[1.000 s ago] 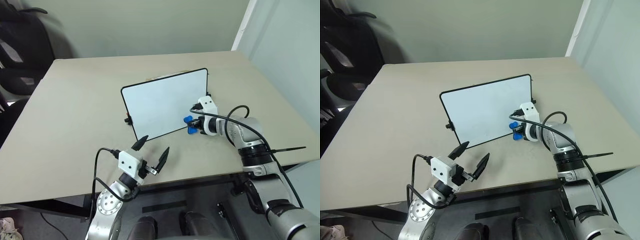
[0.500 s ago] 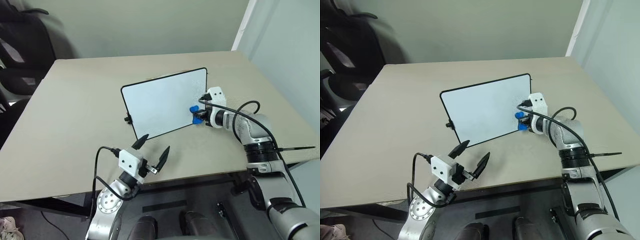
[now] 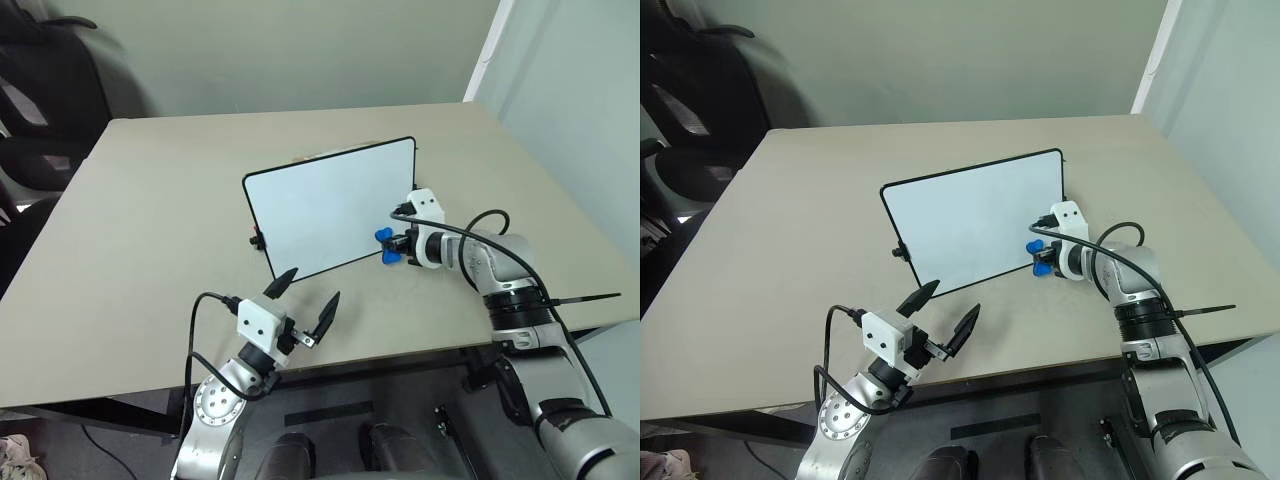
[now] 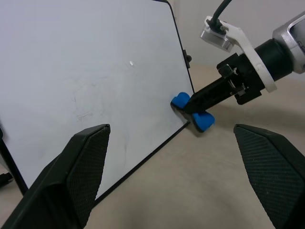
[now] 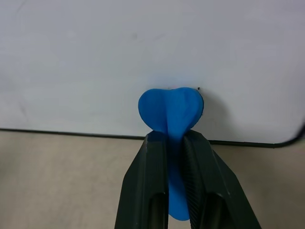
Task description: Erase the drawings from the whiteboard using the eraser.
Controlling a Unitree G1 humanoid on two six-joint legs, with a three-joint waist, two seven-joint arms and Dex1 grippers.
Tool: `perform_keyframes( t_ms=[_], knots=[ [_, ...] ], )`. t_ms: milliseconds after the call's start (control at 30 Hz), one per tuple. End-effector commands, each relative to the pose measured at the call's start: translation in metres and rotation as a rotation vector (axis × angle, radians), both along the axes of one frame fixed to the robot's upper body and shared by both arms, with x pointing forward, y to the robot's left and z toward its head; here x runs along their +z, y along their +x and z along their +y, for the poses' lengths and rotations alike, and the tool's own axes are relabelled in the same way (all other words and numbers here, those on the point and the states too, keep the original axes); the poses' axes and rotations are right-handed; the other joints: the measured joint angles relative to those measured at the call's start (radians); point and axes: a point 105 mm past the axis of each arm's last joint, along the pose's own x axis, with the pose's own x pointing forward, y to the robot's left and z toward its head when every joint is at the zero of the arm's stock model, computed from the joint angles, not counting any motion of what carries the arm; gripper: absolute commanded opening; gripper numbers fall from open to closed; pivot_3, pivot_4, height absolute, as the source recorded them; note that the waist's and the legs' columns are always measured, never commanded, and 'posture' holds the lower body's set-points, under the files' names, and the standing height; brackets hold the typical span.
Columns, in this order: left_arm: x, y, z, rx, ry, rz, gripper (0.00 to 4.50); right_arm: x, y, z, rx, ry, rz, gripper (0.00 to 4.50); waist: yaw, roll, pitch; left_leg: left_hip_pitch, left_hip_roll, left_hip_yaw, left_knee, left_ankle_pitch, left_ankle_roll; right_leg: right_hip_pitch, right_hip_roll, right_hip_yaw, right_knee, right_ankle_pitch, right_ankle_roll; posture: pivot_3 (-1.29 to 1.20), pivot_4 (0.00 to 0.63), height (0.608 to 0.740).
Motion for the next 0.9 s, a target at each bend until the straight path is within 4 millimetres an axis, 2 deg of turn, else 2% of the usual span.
perform_keyframes(
  t_ms=[33, 233, 433, 500, 600, 767, 900],
  knots=[
    [0.008, -0.001, -0.001, -0.001, -0.018, -0.029, 4.5, 0.024, 0.005, 0.002, 0.005, 0.018, -0.092, 0.22, 0.0, 0.0, 0.0, 0.0, 0.0, 0.0, 0.0, 0.0, 0.0, -0.001, 0.0, 0.0, 0.0, 0.0, 0.0, 0.0, 0.15, 0.736],
    [0.008, -0.002, -0.001, -0.003, -0.02, -0.028, 4.5, 0.017, -0.004, 0.015, 0.061, 0.009, -0.065, 0.22, 0.001, 0.0, 0.0, -0.002, 0.0, 0.0, 0.001, 0.0, 0.0, -0.002, 0.0, 0.0, 0.001, 0.0, 0.0, 0.0, 0.15, 0.736],
    [0.008, -0.002, -0.001, -0.001, -0.021, -0.029, 4.5, -0.006, -0.008, 0.014, 0.044, -0.047, 0.03, 0.22, -0.001, 0.0, -0.001, -0.001, 0.0, 0.0, 0.002, 0.0, 0.0, -0.001, 0.0, 0.0, 0.0, 0.001, 0.0, 0.0, 0.15, 0.736],
    [0.008, -0.002, -0.001, 0.0, -0.021, -0.03, 4.5, -0.006, -0.005, 0.01, 0.023, -0.053, 0.022, 0.22, -0.001, 0.0, 0.0, 0.0, 0.0, 0.0, 0.001, 0.0, 0.0, 0.0, 0.0, 0.0, 0.0, 0.001, 0.0, 0.0, 0.15, 0.736],
    [0.009, -0.002, 0.0, 0.001, -0.02, -0.032, 4.5, 0.011, 0.002, 0.004, -0.007, -0.028, -0.047, 0.22, -0.001, 0.0, 0.0, 0.0, 0.0, 0.0, 0.001, 0.0, 0.0, -0.001, 0.0, 0.0, 0.0, 0.001, 0.0, 0.0, 0.15, 0.736],
    [0.009, -0.001, 0.0, -0.002, -0.02, -0.031, 4.5, 0.049, 0.007, -0.002, -0.007, 0.042, -0.196, 0.22, 0.0, 0.0, 0.0, -0.002, 0.0, 0.0, 0.001, 0.0, 0.0, -0.001, 0.0, 0.0, 0.0, 0.001, 0.0, 0.0, 0.15, 0.736],
    [0.009, -0.001, 0.0, -0.005, -0.02, -0.03, 4.5, 0.06, 0.006, -0.003, -0.003, 0.068, -0.235, 0.22, 0.0, 0.0, 0.0, -0.002, 0.0, 0.0, 0.001, 0.0, 0.0, -0.002, 0.0, 0.0, 0.0, 0.001, 0.0, 0.0, 0.15, 0.736]
  ],
)
